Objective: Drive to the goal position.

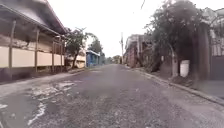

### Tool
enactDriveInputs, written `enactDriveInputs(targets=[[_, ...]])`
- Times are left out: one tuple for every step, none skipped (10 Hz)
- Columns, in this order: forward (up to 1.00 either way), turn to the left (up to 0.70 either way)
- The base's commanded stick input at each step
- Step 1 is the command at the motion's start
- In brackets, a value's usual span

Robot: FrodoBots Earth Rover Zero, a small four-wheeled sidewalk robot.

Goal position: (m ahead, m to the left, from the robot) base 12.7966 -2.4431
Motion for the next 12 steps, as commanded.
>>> enactDriveInputs(targets=[[1.0, 0.0], [1.0, 0.0], [1.0, 0.0], [1.0, 0.0], [1.0, 0.0], [1.0, 0.0], [1.0, 0.0], [1.0, 0.0], [1.0, 0.0], [1.0, 0.0], [1.0, 0.0], [1.0, 0.0]])
